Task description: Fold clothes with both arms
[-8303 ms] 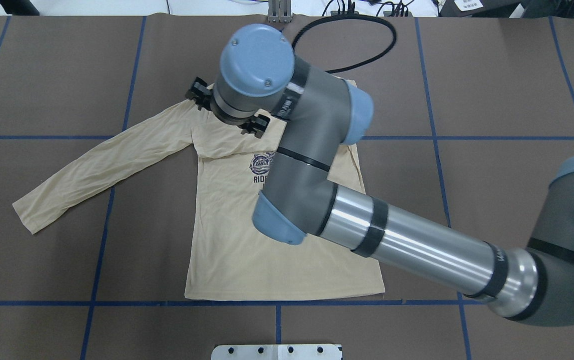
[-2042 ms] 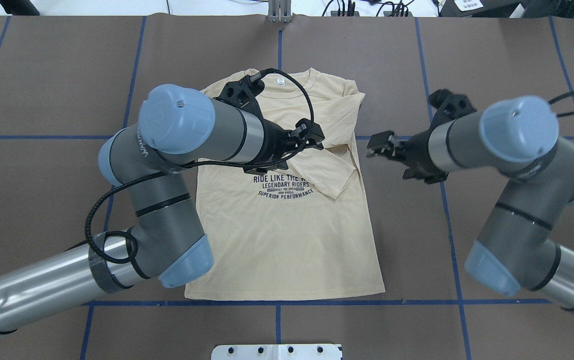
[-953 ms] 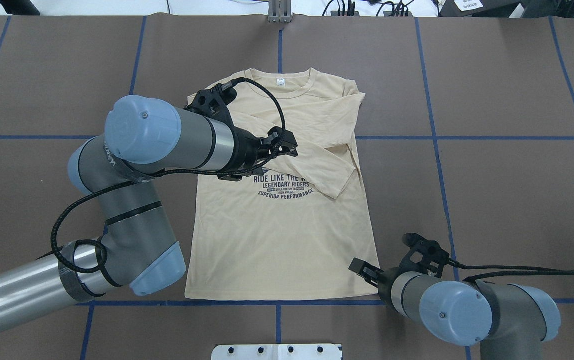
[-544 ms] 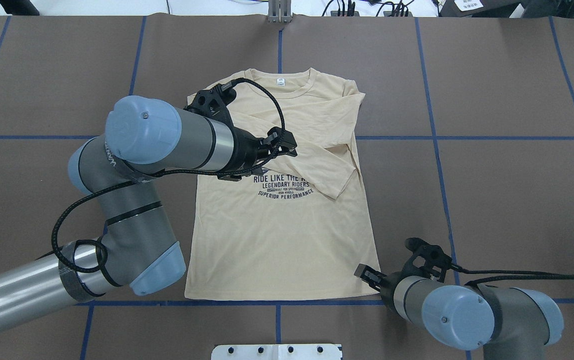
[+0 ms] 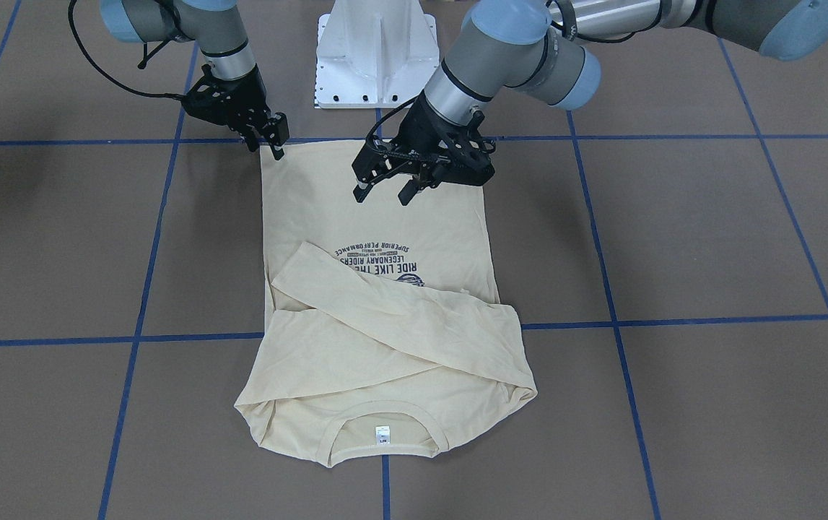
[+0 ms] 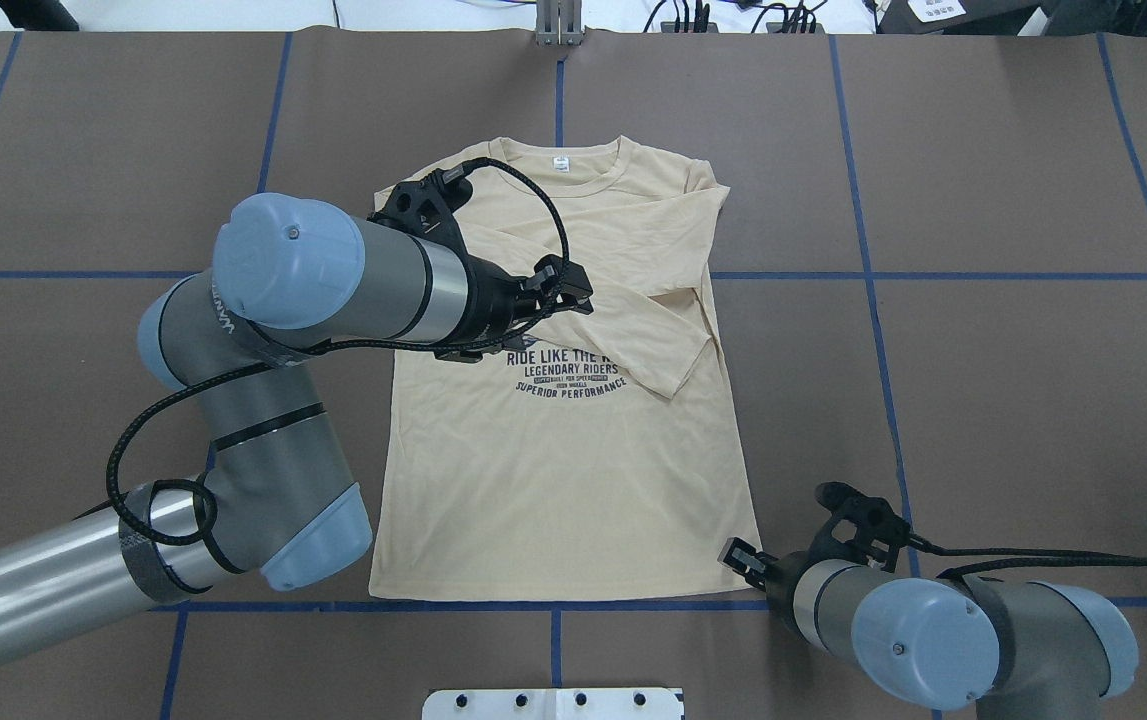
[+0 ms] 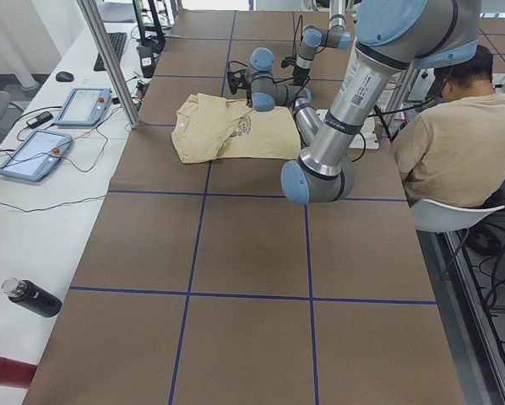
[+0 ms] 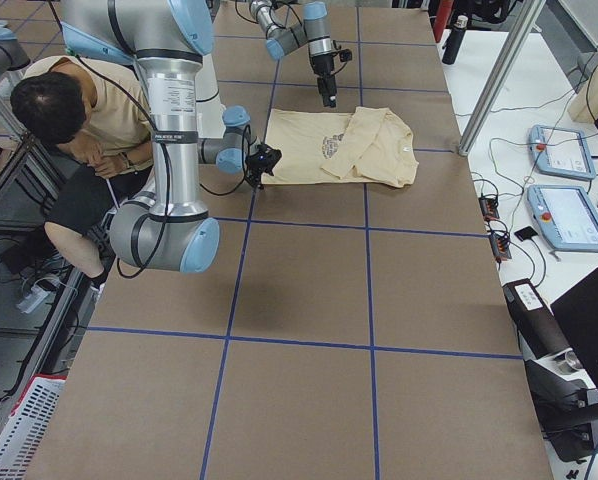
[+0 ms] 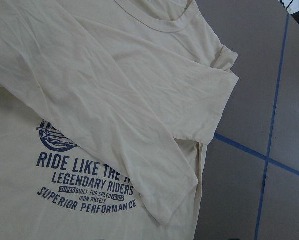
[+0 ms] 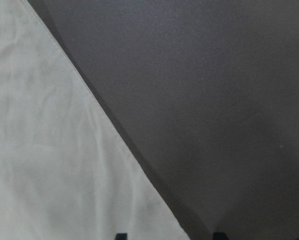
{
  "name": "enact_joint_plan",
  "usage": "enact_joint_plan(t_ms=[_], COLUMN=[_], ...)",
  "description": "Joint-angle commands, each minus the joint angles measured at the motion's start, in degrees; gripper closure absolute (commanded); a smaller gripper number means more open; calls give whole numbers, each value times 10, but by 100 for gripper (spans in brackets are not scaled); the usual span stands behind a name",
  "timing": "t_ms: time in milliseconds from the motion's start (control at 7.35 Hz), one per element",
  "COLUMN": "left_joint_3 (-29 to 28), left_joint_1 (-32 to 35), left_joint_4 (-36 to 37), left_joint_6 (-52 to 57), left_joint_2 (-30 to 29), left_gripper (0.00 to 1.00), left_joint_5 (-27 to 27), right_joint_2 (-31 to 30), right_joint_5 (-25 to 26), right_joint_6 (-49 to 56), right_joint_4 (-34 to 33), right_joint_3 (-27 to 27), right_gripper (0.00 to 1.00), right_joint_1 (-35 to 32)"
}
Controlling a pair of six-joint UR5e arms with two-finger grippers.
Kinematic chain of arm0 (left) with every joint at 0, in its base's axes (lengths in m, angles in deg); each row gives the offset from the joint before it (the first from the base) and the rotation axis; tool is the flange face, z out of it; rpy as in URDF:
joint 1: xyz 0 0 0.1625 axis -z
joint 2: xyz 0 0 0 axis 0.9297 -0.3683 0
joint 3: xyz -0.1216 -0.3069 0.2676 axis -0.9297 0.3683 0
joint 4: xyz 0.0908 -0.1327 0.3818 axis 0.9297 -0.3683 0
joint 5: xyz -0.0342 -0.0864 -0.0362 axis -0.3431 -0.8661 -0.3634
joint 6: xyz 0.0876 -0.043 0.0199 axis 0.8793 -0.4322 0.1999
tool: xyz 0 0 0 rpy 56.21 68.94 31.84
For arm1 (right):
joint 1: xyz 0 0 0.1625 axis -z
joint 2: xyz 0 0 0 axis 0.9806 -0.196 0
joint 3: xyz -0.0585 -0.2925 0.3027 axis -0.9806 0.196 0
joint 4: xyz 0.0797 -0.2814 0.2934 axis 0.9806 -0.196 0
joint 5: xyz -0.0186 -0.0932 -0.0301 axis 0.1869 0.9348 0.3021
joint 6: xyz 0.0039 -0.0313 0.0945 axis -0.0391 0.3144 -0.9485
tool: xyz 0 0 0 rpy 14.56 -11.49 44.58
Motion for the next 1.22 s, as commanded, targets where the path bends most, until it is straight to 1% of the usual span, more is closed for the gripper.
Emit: enact_joint_plan(t_ms=[0,408,544,681,1089], left_joint_3=[0,0,0,1,0], left_joint_1=[0,1,1,1,-1], left_joint_4=[0,0,0,0,-2], left_joint_6=[0,0,0,-1,-3], left_joint_2=[0,0,0,3,10], left_gripper=[13,13,13,14,14], left_joint_5=[0,0,0,-1,-1], right_joint_2=[-15,-16,-16,-15,-15], right_joint_5=[0,3,4,3,1], right_joint_6=[0,-2,-5,-9,-9], right_joint_4=[-1,-1,-1,0,0], right_joint_3=[-12,-10,-9,-11,-15], right_gripper=[47,47,58,99,100], right_joint_1=[5,12,13,12,10])
